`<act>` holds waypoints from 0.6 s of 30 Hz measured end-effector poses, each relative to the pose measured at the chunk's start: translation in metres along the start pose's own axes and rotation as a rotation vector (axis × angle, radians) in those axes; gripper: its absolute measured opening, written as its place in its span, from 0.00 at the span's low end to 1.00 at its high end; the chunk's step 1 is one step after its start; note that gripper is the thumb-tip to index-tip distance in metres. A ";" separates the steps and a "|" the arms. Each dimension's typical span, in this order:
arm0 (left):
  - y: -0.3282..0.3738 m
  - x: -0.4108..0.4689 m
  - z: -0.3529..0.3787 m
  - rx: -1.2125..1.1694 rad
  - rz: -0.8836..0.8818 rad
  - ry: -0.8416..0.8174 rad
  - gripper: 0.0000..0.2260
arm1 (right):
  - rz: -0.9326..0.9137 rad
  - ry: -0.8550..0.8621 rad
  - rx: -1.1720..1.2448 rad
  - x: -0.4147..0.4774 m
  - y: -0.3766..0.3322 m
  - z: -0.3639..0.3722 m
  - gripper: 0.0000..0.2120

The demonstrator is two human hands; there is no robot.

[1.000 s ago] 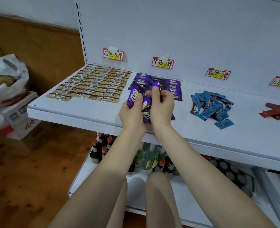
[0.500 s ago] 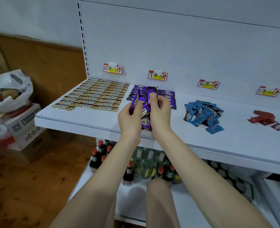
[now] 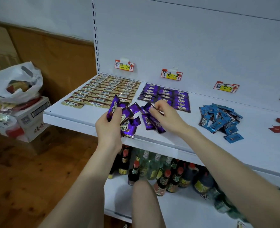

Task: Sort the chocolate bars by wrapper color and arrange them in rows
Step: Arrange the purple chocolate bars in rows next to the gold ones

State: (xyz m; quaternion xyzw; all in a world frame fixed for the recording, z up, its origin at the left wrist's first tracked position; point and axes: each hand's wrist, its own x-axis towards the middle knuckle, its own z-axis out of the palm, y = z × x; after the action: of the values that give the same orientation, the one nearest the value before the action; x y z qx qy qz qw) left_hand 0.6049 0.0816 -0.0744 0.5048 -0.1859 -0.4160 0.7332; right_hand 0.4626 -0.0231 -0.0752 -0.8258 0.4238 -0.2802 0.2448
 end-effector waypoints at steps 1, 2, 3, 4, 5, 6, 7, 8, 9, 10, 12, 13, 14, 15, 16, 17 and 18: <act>0.001 0.004 -0.001 -0.007 0.001 0.013 0.07 | -0.027 -0.060 -0.041 0.009 -0.002 0.003 0.09; 0.002 0.009 -0.002 -0.014 0.003 0.025 0.07 | -0.047 -0.110 -0.081 0.016 -0.002 0.006 0.10; 0.002 0.013 -0.002 -0.017 0.004 0.033 0.06 | -0.066 -0.152 -0.113 0.021 0.000 0.010 0.11; 0.002 0.015 -0.001 -0.015 0.003 0.036 0.06 | -0.071 -0.185 -0.139 0.025 0.002 0.013 0.11; 0.001 0.018 0.001 -0.011 0.001 0.034 0.05 | -0.076 -0.204 -0.148 0.027 0.005 0.014 0.11; 0.001 0.020 0.003 -0.004 0.000 0.033 0.05 | -0.082 -0.208 -0.145 0.026 0.006 0.014 0.11; -0.001 0.022 0.006 0.001 -0.001 0.031 0.05 | -0.088 -0.205 -0.136 0.024 0.009 0.013 0.10; -0.002 0.023 0.009 0.006 -0.005 0.029 0.05 | -0.090 -0.198 -0.126 0.020 0.011 0.011 0.10; -0.004 0.024 0.012 0.009 -0.009 0.026 0.05 | -0.088 -0.194 -0.120 0.014 0.014 0.008 0.10; -0.006 0.024 0.015 0.009 -0.014 0.024 0.05 | -0.082 -0.196 -0.118 0.007 0.018 0.005 0.10; -0.011 0.024 0.021 0.006 -0.020 0.016 0.06 | -0.051 -0.201 -0.102 -0.006 0.023 -0.003 0.09; -0.013 0.024 0.024 0.006 -0.021 0.009 0.06 | -0.021 -0.194 -0.076 -0.011 0.023 -0.008 0.08; -0.015 0.023 0.027 0.005 -0.024 0.001 0.06 | 0.008 -0.164 -0.028 -0.013 0.022 -0.014 0.07; -0.018 0.022 0.031 0.001 -0.027 -0.007 0.06 | 0.039 -0.102 0.043 -0.015 0.019 -0.021 0.07; -0.019 0.022 0.034 -0.006 -0.032 -0.014 0.06 | 0.071 -0.012 0.125 -0.014 0.015 -0.029 0.06; -0.021 0.021 0.037 -0.012 -0.036 -0.020 0.06 | 0.105 0.081 0.217 -0.014 0.010 -0.036 0.06; -0.021 0.020 0.039 -0.014 -0.034 -0.026 0.06 | 0.147 0.149 0.332 -0.012 0.005 -0.044 0.05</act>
State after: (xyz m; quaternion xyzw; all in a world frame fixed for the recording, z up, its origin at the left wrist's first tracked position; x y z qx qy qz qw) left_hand 0.5806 0.0403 -0.0800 0.4976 -0.1839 -0.4361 0.7269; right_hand 0.4243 -0.0226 -0.0498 -0.7179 0.4477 -0.3881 0.3655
